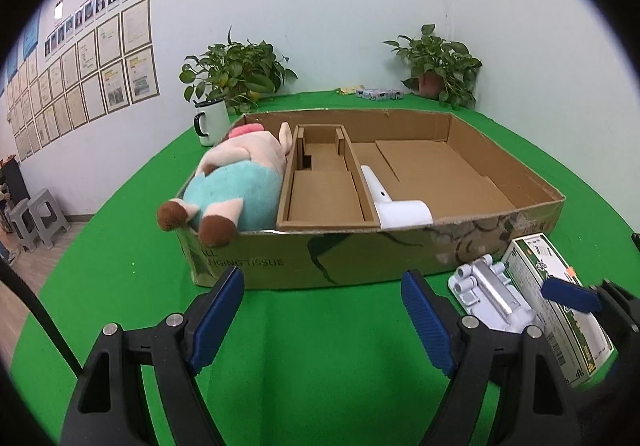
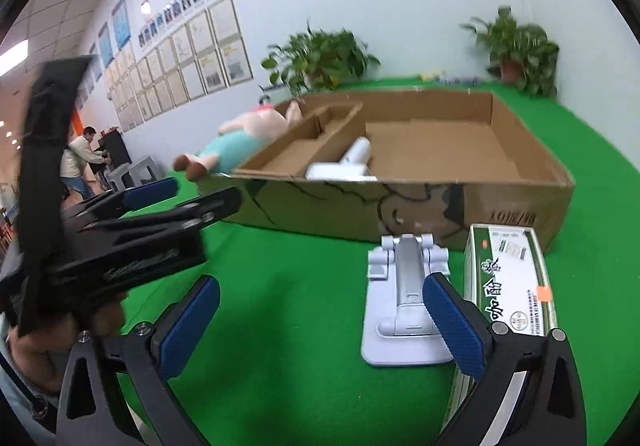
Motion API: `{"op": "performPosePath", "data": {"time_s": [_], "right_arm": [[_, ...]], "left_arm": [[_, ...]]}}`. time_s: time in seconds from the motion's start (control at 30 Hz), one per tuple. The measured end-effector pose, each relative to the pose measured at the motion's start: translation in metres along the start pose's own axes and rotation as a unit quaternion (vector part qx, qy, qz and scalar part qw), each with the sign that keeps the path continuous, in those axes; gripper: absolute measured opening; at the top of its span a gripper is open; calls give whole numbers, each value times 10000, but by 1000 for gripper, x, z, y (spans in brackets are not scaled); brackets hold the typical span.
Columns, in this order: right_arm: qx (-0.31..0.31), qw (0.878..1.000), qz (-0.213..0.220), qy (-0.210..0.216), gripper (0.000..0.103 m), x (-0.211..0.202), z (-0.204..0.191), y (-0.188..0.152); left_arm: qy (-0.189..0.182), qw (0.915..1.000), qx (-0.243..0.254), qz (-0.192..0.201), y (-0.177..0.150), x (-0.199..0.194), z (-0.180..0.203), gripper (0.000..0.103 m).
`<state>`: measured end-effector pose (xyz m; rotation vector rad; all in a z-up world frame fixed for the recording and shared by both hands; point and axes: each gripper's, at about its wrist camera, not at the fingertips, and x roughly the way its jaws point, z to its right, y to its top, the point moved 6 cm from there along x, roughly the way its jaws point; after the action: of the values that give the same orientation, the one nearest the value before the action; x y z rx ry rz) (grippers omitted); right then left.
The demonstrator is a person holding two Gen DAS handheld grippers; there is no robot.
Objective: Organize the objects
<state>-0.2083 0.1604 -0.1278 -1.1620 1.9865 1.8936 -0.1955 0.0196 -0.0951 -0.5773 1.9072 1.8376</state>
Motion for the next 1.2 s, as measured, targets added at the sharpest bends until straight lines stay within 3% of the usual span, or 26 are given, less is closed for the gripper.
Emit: {"op": "performPosePath", "data": {"time_s": [0.1, 0.2, 0.43, 0.53, 0.6, 0.7, 0.73, 0.8, 0.97, 1.1, 1.2], "right_arm": [[42, 9989, -339, -332, 93, 21, 14, -1], [133, 9958, -751, -511, 79, 41, 28, -4], [-316, 9905, -956, -935, 61, 51, 25, -10], [-422, 9907, -925, -904, 54, 47, 17, -15], [-359, 9932, -932, -604, 54, 40, 6, -20], [-121, 9954, -931, 173, 59, 23, -18, -32], [-81, 9954, -891, 334, 77, 17, -23, -36], [-16, 9974, -591, 400, 102, 4, -28, -39], [15, 9987, -502, 114, 102, 0, -24, -43], [-153, 9979, -610, -172, 102, 8, -23, -43], [-362, 9962, -719, -344, 95, 15, -26, -49]], "left_arm": [[-3, 10000, 41, -40, -4, -1, 2, 81], [-40, 10000, 38, -66, -6, 0, 3, 81], [-59, 9998, 45, -166, -10, 4, 3, 81], [-140, 9997, -4, -211, -12, 4, 2, 81], [-331, 9989, -86, -311, -14, 5, 2, 81], [-1051, 9920, -349, -611, -21, 8, 4, 81], [-1285, 9881, -426, -730, -24, 9, 5, 81], [-1656, 9806, -481, -938, -30, 11, 9, 81], [-2270, 9643, -640, -1202, -43, 15, 22, 81], [-2482, 9563, -727, -1366, -49, 23, 30, 79], [-2715, 9460, -876, -1541, -54, 25, 33, 79]]}}
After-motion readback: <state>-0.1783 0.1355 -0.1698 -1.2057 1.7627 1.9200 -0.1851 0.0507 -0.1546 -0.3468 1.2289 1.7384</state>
